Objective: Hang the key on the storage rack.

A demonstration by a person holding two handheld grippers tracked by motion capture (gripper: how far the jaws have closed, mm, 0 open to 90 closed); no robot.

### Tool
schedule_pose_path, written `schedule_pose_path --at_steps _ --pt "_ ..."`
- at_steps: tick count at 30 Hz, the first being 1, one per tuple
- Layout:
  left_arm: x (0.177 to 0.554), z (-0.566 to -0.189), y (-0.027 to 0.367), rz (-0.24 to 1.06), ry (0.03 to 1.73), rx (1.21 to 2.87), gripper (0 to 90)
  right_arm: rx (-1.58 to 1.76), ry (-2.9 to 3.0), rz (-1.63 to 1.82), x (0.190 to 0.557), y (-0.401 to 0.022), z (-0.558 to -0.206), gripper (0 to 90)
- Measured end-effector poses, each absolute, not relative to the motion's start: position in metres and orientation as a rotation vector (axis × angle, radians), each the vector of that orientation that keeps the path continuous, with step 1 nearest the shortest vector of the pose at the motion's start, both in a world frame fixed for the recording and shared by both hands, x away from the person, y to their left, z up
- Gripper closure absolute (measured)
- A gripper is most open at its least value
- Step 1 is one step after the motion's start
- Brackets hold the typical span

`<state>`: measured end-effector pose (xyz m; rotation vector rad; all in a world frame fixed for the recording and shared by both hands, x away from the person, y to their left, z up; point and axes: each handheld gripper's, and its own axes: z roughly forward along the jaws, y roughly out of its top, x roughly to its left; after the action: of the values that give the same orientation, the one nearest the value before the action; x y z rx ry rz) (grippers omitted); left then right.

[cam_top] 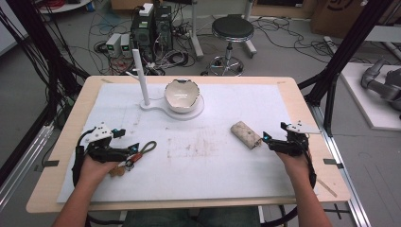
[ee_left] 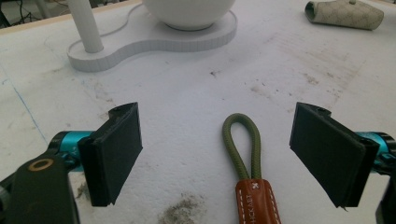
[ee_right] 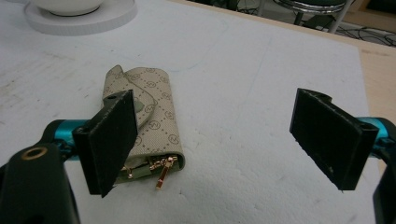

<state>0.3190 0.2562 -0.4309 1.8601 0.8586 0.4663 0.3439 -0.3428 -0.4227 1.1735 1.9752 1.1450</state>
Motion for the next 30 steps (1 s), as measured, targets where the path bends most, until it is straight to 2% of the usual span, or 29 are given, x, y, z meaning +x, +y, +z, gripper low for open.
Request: schedule_pose_path --at_steps 14,20,22,30 --pt "0.318 -0.439 0.247 0.404 0.849 2.011 18.9 1.164 1.972 1.142 0.346 -0.341 -0.424 15.4" --pt "0.316 -0.447 0.242 0.323 0.853 2.098 23.9 1.161 1.976 1.146 0.346 -0.341 -0.424 15.4" --pt "0.316 -0.451 0.238 0.302 0.829 2.163 28.1 1.157 1.977 1.146 0.348 -0.340 -0.424 15.4" --pt "0.315 -0.451 0.240 0.328 0.839 2.163 37.7 1.154 1.985 1.146 0.348 -0.338 -0.424 15.4"
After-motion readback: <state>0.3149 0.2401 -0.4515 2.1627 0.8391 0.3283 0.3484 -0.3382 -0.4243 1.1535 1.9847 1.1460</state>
